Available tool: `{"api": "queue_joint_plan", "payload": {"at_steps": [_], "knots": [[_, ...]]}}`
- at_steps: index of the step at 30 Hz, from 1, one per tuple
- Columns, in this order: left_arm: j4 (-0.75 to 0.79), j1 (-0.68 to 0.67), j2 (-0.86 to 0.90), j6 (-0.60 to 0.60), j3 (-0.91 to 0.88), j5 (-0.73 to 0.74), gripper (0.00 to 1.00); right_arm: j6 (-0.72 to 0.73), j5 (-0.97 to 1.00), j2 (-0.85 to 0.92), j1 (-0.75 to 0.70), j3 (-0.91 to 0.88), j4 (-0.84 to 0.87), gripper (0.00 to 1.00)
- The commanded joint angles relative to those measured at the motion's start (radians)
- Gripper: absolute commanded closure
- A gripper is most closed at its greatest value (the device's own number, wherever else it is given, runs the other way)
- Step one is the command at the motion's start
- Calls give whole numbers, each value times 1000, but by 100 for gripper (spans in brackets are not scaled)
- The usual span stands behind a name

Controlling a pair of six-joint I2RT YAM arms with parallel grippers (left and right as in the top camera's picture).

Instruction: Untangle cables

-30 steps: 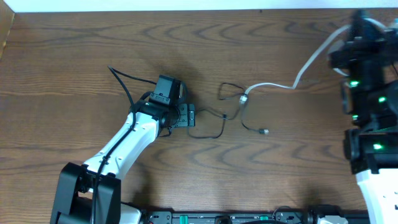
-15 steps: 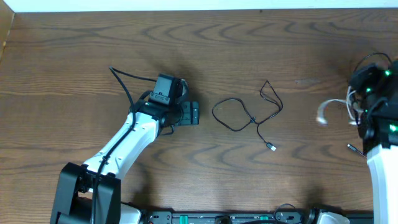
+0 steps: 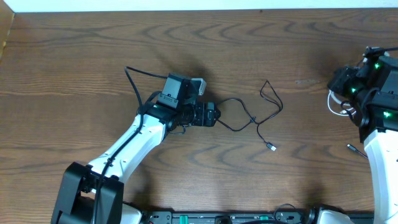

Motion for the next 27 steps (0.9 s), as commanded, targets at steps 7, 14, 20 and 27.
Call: {"api": "queue_joint_plan", "payload": {"at_steps": [7, 14, 20, 27], "knots": [[-35, -1, -5, 14, 3, 11, 12, -267, 517, 4, -6, 7, 206, 99], [-46, -1, -5, 14, 3, -11, 12, -266, 575, 13, -126, 7, 238, 99], [-45, -1, -5, 14, 3, -11, 13, -266, 556, 54, -234, 7, 219, 99], [-46, -1, -5, 14, 3, -11, 13, -266, 414, 126, -281, 7, 215, 84]]}}
